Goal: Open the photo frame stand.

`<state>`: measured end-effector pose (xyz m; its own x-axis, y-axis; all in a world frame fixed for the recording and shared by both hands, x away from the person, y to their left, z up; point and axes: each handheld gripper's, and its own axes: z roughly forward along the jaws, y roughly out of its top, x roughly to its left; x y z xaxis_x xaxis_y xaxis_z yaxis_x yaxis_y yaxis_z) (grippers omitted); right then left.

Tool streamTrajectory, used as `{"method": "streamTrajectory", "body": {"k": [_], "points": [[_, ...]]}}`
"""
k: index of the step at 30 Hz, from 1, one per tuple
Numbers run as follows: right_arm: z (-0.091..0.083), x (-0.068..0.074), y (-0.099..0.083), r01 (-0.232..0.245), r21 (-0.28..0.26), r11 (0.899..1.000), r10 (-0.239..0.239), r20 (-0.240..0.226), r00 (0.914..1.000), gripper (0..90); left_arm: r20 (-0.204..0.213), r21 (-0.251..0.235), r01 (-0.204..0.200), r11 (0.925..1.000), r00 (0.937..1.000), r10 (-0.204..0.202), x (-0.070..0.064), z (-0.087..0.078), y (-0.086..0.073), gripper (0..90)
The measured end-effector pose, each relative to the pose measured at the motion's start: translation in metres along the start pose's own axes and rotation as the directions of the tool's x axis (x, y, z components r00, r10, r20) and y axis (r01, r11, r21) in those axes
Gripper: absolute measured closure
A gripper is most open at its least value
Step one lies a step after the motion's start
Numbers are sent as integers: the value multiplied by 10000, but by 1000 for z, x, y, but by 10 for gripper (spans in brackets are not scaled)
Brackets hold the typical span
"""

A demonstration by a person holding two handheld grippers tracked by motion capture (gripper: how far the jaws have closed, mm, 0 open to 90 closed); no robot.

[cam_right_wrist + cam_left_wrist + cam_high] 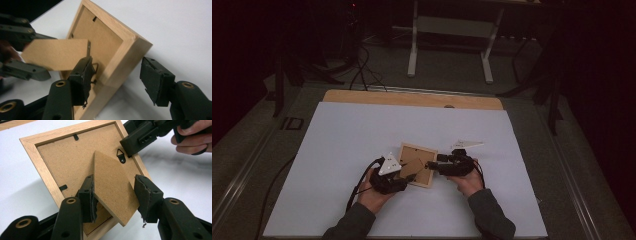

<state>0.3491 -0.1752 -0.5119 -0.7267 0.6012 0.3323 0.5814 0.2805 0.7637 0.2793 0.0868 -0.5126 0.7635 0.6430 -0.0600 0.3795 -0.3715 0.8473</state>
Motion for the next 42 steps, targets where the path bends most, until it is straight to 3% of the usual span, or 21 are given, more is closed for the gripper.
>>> {"method": "streamTrajectory", "body": {"k": [10,15,18,21,25,28,32,36,42], "points": [[4,-5,1,-485,-154,9987,475,-609,9970,469,584,-16,-124,9999,9982,124,2,-2,-3,562],[1,-3,1,-315,-262,9992,296,-671,9973,494,895,178,6,9998,9960,-22,3,-2,-3,569],[0,-1,0,-222,-374,9991,196,-669,9976,505,1396,355,284,9990,9896,-331,7,-1,-3,586],[-1,2,2,-62,-467,9989,32,-646,9979,526,1523,512,183,9985,9880,-259,6,1,-3,584],[-4,6,5,175,-708,9973,-228,-743,9970,585,1545,229,479,9986,9867,-509,9,-3,1,557],[-5,9,7,422,-684,9968,-466,-638,9969,585,1375,364,639,9973,9881,-683,12,-5,4,580],[-6,11,6,578,-750,9955,-620,-550,9966,585,1176,633,513,9967,9913,-585,12,-5,6,683],[-7,15,5,777,-841,9934,-808,-341,9961,583,920,800,360,9961,9948,-434,10,-4,8,714],[-10,26,8,1581,-1024,9821,-1550,371,9872,590,345,1064,73,9943,9993,-110,12,-1,12,761]]}}
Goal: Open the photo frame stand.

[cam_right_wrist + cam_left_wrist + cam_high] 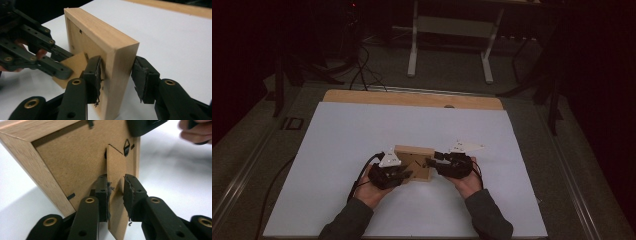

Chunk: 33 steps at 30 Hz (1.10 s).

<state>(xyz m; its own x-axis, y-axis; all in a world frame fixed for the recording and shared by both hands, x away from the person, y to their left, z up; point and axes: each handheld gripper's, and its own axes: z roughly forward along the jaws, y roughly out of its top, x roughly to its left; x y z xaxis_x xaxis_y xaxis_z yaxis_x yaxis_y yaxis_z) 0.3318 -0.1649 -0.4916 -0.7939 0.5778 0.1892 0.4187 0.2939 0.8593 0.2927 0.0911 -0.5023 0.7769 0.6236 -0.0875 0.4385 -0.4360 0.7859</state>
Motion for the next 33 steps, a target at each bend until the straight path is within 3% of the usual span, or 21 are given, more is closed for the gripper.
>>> {"method": "streamTrajectory", "body": {"k": [4,10,14,17,23,28,33], "points": [[-2,2,3,268,-70,9996,-265,334,9991,597,-248,1,-10,10000,9997,10,2,4,3,773],[-8,0,2,182,-275,9995,-166,570,9982,619,-644,137,-321,9994,9974,329,1,13,7,793],[-15,-2,1,64,-419,9991,-39,584,9983,679,-562,97,-426,9990,9975,431,1,16,8,800],[-16,-2,2,114,-425,9990,-90,562,9984,667,-654,273,-730,9970,9951,747,-1,20,8,812],[-15,-2,0,128,-449,9989,-106,473,9988,658,-600,196,-724,9972,9955,734,-2,19,5,816],[-15,-3,0,247,-316,9992,-237,323,9992,597,-543,118,-709,9974,9960,714,-3,19,3,820],[-11,-7,3,157,-292,9995,-153,138,9998,461,-519,81,-700,9975,9962,703,-4,18,2,820]]}}
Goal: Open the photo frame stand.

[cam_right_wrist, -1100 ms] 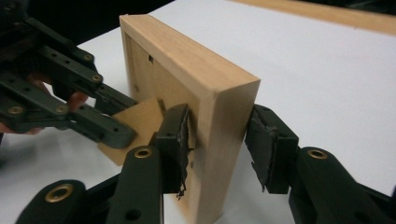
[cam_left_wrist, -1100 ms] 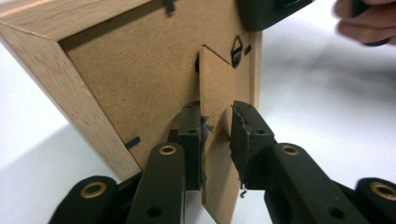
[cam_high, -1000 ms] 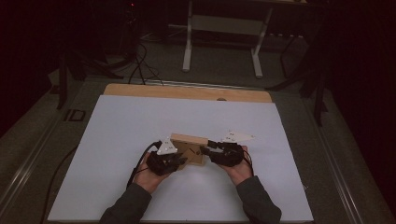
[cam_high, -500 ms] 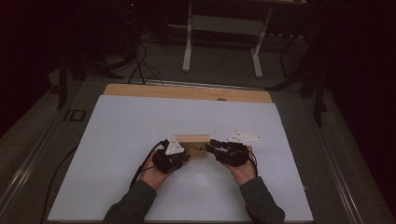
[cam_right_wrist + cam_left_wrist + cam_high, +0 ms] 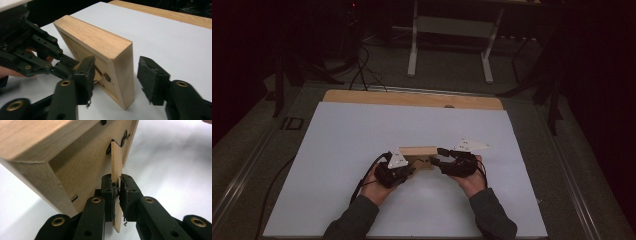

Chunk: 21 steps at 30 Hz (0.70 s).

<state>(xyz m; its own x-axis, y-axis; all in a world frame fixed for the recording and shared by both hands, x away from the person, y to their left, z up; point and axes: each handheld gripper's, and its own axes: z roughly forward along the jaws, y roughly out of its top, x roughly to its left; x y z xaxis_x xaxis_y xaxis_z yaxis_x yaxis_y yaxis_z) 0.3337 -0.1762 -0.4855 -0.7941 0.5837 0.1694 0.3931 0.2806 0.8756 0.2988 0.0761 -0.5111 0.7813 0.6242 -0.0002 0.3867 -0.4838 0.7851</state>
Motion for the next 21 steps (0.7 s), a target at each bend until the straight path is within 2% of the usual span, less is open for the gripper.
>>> {"method": "streamTrajectory", "body": {"k": [5,11,17,21], "points": [[7,-1,3,181,82,9998,-178,-275,9995,364,15,-43,-10,10000,10000,10,1,-2,-1,818],[16,0,10,652,21,9979,-649,-566,9963,305,84,-72,16,10000,10000,-15,1,-2,-1,810],[22,4,13,1032,251,9943,-1018,-518,9935,305,75,-80,-68,9999,9999,69,1,-3,-1,808],[18,7,12,1165,192,9930,-1158,-317,9928,376,2,-228,-32,9997,10000,32,2,-6,0,809]]}}
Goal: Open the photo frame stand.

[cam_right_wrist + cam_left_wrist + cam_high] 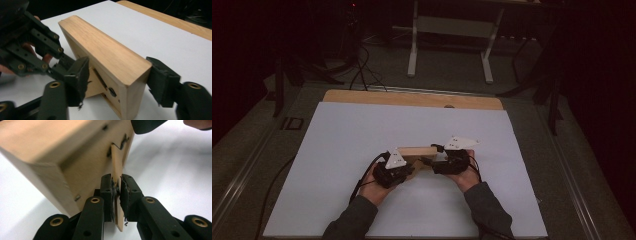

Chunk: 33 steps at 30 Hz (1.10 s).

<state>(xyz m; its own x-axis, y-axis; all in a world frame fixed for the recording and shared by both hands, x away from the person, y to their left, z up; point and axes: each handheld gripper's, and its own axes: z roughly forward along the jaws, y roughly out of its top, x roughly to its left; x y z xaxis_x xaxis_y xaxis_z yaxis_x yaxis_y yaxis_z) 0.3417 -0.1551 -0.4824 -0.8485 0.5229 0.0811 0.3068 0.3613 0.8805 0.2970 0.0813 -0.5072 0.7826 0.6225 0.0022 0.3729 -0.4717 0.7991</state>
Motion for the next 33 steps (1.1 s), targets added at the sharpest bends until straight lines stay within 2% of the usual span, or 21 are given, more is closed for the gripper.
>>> {"method": "streamTrajectory", "body": {"k": [4,6,9,12,15,19,23,27,30,32,33], "points": [[-4,9,-3,479,34,9988,-479,381,9981,418,-72,-149,51,9999,10000,-52,2,-4,0,799],[-6,11,-3,523,11,9986,-523,316,9981,447,-114,-162,29,9999,9999,-31,2,-5,0,791],[-7,13,-4,597,44,9982,-597,179,9981,479,-73,-327,227,9992,9997,-230,5,-8,1,781],[-7,13,-5,720,149,9973,-719,-63,9974,502,-41,-289,198,9994,9998,-199,6,-8,0,784],[-4,14,-5,814,182,9965,-814,-21,9967,509,51,-265,163,9995,9999,-161,7,-7,0,785],[3,16,-4,908,242,9956,-914,230,9956,532,46,-220,41,9998,10000,-40,7,-7,0,787],[2,19,-5,1088,173,9939,-1095,469,9929,546,-87,-183,-27,9998,10000,25,7,-6,2,786],[1,23,-6,1466,193,9890,-1478,1015,9838,573,-357,-116,-17,9999,9994,13,7,0,6,784],[-1,26,-5,1911,341,9810,-1941,1516,9692,586,-552,-74,-20,10000,9985,16,7,4,10,779],[-1,28,-6,2015,399,9787,-2054,1838,9613,587,-591,-70,-15,10000,9983,11,7,7,12,774],[-1,28,-6,2000,399,9790,-2040,1904,9603,587,-598,-91,6,10000,9982,-11,7,8,13,772]]}}
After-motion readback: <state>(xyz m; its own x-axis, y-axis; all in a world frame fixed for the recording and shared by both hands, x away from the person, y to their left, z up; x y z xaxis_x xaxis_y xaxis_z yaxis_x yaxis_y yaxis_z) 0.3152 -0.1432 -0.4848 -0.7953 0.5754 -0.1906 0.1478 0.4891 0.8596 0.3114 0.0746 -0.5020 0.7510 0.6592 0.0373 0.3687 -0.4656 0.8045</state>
